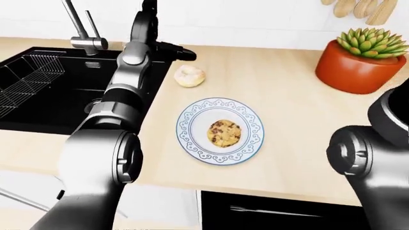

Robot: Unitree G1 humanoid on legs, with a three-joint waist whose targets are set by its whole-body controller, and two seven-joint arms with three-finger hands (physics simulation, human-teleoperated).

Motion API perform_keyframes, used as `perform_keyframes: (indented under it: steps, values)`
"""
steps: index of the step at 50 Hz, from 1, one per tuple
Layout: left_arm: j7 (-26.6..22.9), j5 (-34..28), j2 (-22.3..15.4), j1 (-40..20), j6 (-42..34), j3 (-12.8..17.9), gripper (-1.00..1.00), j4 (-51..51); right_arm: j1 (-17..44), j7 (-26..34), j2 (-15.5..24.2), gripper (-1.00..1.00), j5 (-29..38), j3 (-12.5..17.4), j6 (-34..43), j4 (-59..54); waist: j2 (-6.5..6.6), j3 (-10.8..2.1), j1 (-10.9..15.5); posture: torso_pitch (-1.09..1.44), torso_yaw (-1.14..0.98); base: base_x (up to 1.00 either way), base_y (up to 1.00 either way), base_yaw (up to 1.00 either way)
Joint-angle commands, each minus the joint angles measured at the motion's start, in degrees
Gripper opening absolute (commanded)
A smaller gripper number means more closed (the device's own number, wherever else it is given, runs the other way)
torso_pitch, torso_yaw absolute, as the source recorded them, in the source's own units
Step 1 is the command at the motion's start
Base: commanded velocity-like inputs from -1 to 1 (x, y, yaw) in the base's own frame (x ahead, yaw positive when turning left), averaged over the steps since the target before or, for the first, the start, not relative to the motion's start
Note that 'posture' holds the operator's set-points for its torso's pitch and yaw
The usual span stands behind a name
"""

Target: Place the pastries on the plates.

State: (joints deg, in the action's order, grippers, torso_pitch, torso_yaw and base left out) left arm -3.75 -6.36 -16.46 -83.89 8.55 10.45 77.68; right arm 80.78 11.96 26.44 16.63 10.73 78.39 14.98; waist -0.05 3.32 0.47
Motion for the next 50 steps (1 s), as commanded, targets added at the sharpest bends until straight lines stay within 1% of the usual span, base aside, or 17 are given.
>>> perform_keyframes:
  steps: [1, 6, 8, 13, 15, 20, 21, 23, 26, 28, 31, 36, 38, 42, 44, 46, 50]
  values:
    - [1.42, 0.03, -0.56, -1.41, 1.09, 0.57, 1.00, -1.74, 2.57, -2.04, 2.74, 1.00, 0.01, 0.42, -0.49, 0.01, -0.19, -1.84, -0.03, 0.00, 0.00, 0.00, 0.00, 0.00]
    - [2.46, 0.41, 0.20, -0.43, 0.42, 1.81, 1.00, -1.38, 5.78, -0.92, 8.20, 1.00, -0.94, -1.58, 0.55, -1.52, -0.37, -1.76, 0.05, 0.00, 0.00, 0.00, 0.00, 0.00]
    - [2.97, 0.79, 0.50, 0.11, 0.57, 2.36, 1.00, -1.26, 7.18, -0.27, 10.13, 1.00, -0.95, -1.64, 0.27, -2.61, -0.42, -1.65, 0.05, 0.00, 0.00, 0.00, 0.00, 0.00]
    - [3.89, 0.59, 0.97, 1.10, 0.61, 2.56, 1.00, -1.01, 7.21, -0.20, 10.89, 1.00, -0.73, -1.27, -1.14, -3.39, -0.59, -1.40, 0.04, 0.00, 0.00, 0.00, 0.00, 0.00]
    - [4.20, 0.58, 1.14, 1.27, 0.66, 2.79, 1.00, -0.91, 6.60, 0.07, 11.48, 1.00, -0.55, -1.64, -2.39, -3.74, -0.67, -1.43, 0.04, 0.00, 0.00, 0.00, 0.00, 0.00]
    - [5.33, 0.48, 1.93, 1.80, 1.27, 3.14, 1.00, -0.69, 6.17, -1.54, 9.40, 1.00, -0.14, -1.28, -4.35, -4.86, -0.71, -1.51, 0.10, 0.00, 0.00, 0.00, 0.00, 0.00]
    - [5.47, 0.41, 2.01, 1.74, 1.19, 3.20, 1.00, -0.67, 6.78, -1.93, 8.95, 1.00, -0.29, -0.71, -4.37, -5.12, -0.69, -1.52, 0.11, 0.00, 0.00, 0.00, 0.00, 0.00]
    - [6.41, 0.26, 2.22, 1.82, 0.99, 3.38, 1.00, -0.59, 7.08, -1.98, 8.96, 1.00, -0.70, -0.39, -4.19, -4.79, -0.65, -1.62, 0.12, 0.00, 0.00, 0.00, 0.00, 0.00]
    - [6.79, 0.35, 2.61, 2.04, 1.35, 3.69, 1.00, -0.58, 4.41, -2.65, 8.11, 1.00, -1.46, 0.44, -4.94, -2.94, -0.63, -1.48, 0.21, 0.00, 0.00, 0.00, 0.00, 0.00]
    - [7.07, 0.38, 2.78, 1.93, 1.25, 3.84, 1.00, -0.53, 4.08, -3.26, 8.05, 1.00, -2.04, 0.61, -6.40, -3.22, -0.72, -1.45, 0.24, 0.01, 0.00, 0.00, 0.00, 0.00]
    - [7.22, 0.43, 3.22, 1.61, 1.25, 3.94, 1.00, -0.51, 3.83, -4.12, 7.55, 1.00, -2.70, 0.01, -7.85, -4.18, -0.74, -1.44, 0.20, 0.01, 0.00, 0.00, 0.00, 0.00]
    - [7.38, 0.32, 3.24, 1.10, 1.17, 4.03, 1.00, -0.50, 7.07, -3.85, 9.31, 1.00, -3.75, -0.26, -7.34, -4.94, -0.73, -1.26, 0.22, 0.02, 0.00, 0.00, 0.00, 0.00]
    - [7.32, 0.25, 3.26, 1.09, 1.15, 4.02, 1.00, -0.48, 7.66, -4.24, 9.05, 1.00, -4.02, -0.20, -7.55, -5.43, -0.69, -1.06, 0.23, 0.02, 0.00, 0.00, 0.00, 0.00]
    - [7.27, 0.25, 3.19, 0.80, 1.05, 4.12, 1.00, -0.50, 5.55, -5.54, 7.91, 1.00, -4.62, 0.15, -9.18, -5.96, -0.65, -0.67, 0.19, 0.03, 0.00, 0.00, 0.00, 0.00]
    - [7.20, 0.27, 3.18, 0.79, 1.09, 4.16, 1.00, -0.51, 5.69, -5.60, 8.05, 1.00, -4.99, -0.06, -9.63, -6.19, -0.77, -0.67, 0.15, 0.04, 0.00, 0.00, 0.00, 0.00]
    - [7.21, 0.19, 3.19, 0.89, 1.06, 4.11, 1.00, -0.50, 5.62, -6.47, 7.07, 1.00, -5.35, -0.12, -10.64, -7.06, -0.81, -0.69, 0.11, 0.04, 0.00, 0.00, 0.00, 0.00]
    - [7.15, 0.05, 3.26, 0.96, 1.10, 4.02, 1.00, -0.49, 6.14, -6.63, 7.29, 1.00, -5.94, -0.30, -10.56, -7.20, -0.74, -0.51, 0.13, 0.05, 0.00, 0.00, 0.00, 0.00]
